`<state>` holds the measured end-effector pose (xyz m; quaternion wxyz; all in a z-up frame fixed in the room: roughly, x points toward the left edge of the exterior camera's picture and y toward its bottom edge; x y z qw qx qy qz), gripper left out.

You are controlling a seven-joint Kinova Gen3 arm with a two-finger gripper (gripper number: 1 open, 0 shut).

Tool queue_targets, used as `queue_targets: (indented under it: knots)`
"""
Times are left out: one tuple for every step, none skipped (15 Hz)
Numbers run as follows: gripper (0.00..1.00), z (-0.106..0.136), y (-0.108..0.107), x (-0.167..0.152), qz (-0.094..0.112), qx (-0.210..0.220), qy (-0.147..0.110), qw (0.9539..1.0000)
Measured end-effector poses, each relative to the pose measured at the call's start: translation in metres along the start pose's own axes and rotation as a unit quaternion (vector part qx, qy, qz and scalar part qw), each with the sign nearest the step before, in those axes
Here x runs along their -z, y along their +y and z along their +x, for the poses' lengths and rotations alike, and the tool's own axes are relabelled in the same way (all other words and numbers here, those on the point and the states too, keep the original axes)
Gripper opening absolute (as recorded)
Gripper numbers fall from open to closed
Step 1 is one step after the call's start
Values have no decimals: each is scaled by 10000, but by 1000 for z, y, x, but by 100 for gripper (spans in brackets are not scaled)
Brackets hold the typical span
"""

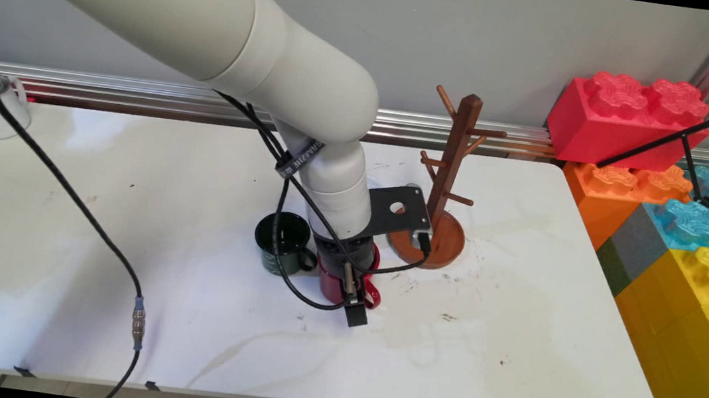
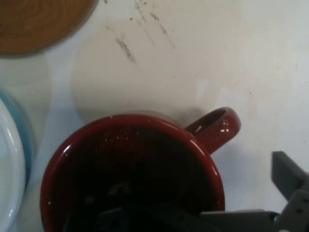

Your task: Place the picked object on the table

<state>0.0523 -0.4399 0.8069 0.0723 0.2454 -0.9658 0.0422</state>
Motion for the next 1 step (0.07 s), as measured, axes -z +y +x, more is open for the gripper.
queue_targets:
  knots:
    - [100, 0, -1, 0, -7, 21, 26, 10000]
